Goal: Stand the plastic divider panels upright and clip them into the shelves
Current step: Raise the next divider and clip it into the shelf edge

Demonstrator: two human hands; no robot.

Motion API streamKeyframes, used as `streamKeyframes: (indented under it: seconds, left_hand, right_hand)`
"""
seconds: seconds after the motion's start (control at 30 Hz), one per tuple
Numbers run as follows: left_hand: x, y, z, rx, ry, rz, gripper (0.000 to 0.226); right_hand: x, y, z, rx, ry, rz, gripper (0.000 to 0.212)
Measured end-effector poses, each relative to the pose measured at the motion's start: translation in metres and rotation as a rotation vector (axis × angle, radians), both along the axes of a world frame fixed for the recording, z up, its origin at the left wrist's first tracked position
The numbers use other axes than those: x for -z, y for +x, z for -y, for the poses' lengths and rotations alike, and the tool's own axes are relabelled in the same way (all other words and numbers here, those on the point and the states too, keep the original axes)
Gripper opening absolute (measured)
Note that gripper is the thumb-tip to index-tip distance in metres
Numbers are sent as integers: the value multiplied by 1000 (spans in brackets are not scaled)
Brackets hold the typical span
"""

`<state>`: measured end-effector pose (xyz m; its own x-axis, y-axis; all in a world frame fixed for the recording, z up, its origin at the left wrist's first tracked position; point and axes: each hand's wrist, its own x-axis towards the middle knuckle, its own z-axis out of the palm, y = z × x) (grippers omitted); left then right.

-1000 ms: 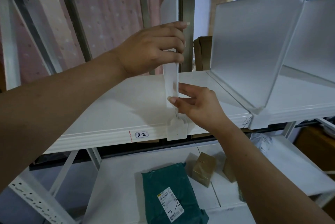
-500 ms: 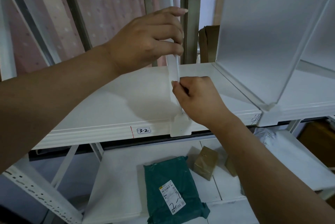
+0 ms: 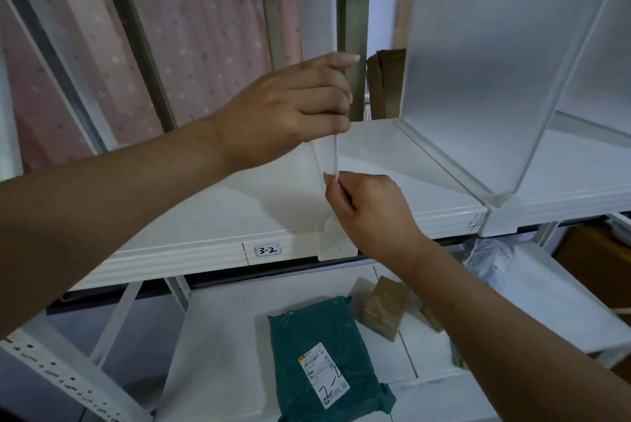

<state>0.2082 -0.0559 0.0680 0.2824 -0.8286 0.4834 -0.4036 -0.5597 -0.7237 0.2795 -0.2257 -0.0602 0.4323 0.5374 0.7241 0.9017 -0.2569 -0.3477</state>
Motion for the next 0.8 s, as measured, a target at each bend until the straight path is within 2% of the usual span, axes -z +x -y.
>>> streamKeyframes:
  seconds: [0.1,0.23,0.5,0.7,0.8]
  left_hand:
    - [6,-2,-3,-16,-8,-7,13]
    - [25,-1,1,-17,-23,-65,15]
    - [67,1,-3,-12,-41,-154,13]
    - [64,-3,-8,5,-39,-144,14]
    - [65,-24,-26,-25,-67,-170,20]
  right_hand:
    - [10,2,13,17,-114,86,44]
    - [35,9,32,-97,-124,-66,23]
    - [39,6,24,-89,-32,-42,22]
    - [27,6,16,-92,-111,23,28]
    - [28,-10,-7,-136,-76,-18,30]
